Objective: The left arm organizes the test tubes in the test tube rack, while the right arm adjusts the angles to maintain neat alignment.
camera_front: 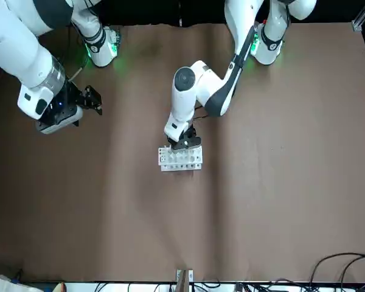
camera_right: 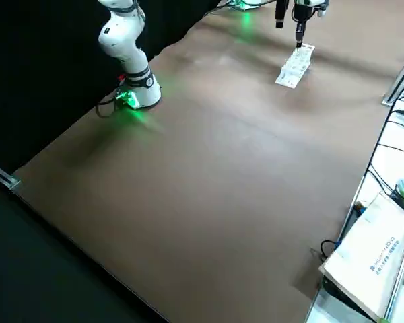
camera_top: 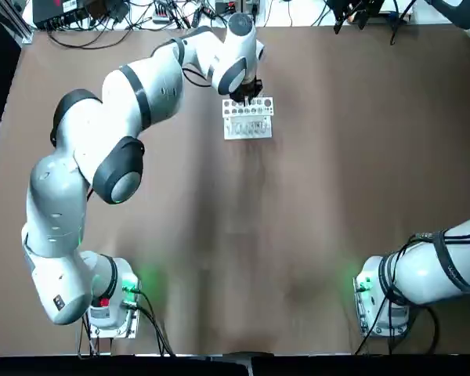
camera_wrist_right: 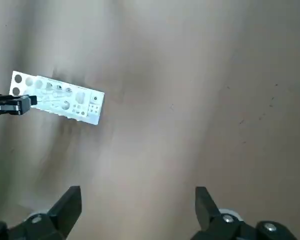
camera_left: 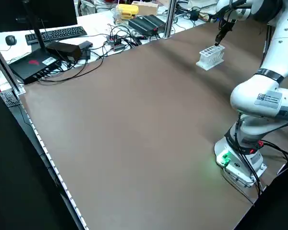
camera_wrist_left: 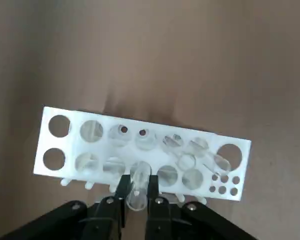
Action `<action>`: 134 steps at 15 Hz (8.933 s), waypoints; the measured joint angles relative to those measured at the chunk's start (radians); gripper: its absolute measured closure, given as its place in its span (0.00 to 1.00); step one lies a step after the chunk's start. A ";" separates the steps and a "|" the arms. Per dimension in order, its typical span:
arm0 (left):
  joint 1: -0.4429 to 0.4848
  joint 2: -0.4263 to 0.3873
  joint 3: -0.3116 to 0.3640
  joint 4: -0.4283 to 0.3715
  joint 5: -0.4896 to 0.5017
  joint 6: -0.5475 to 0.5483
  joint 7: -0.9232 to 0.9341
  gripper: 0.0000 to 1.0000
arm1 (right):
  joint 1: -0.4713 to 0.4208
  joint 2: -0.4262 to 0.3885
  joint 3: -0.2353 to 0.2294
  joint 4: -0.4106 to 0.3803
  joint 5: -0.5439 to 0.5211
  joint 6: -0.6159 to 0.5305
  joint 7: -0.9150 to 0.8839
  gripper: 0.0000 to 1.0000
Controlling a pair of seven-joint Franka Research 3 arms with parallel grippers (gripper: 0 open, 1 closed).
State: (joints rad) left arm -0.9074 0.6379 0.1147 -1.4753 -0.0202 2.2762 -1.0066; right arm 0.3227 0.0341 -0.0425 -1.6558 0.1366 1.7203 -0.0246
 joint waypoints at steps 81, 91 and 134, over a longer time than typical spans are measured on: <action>-0.004 -0.029 0.047 0.082 0.033 -0.001 0.033 0.01 | 0.084 0.020 0.014 -0.002 0.006 -0.014 0.001 0.00; 0.227 -0.311 0.045 0.074 0.035 -0.429 0.356 0.00 | 0.394 0.248 0.021 0.068 0.006 0.246 0.398 0.32; 0.598 -0.554 0.039 0.046 -0.007 -0.722 0.984 0.00 | 0.417 0.595 -0.024 0.178 -0.003 0.578 0.610 0.99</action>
State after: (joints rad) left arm -0.3092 0.0842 0.1533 -1.4293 -0.0268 1.5543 -0.0223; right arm 0.7396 0.6288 -0.0669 -1.4774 0.1333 2.2980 0.5855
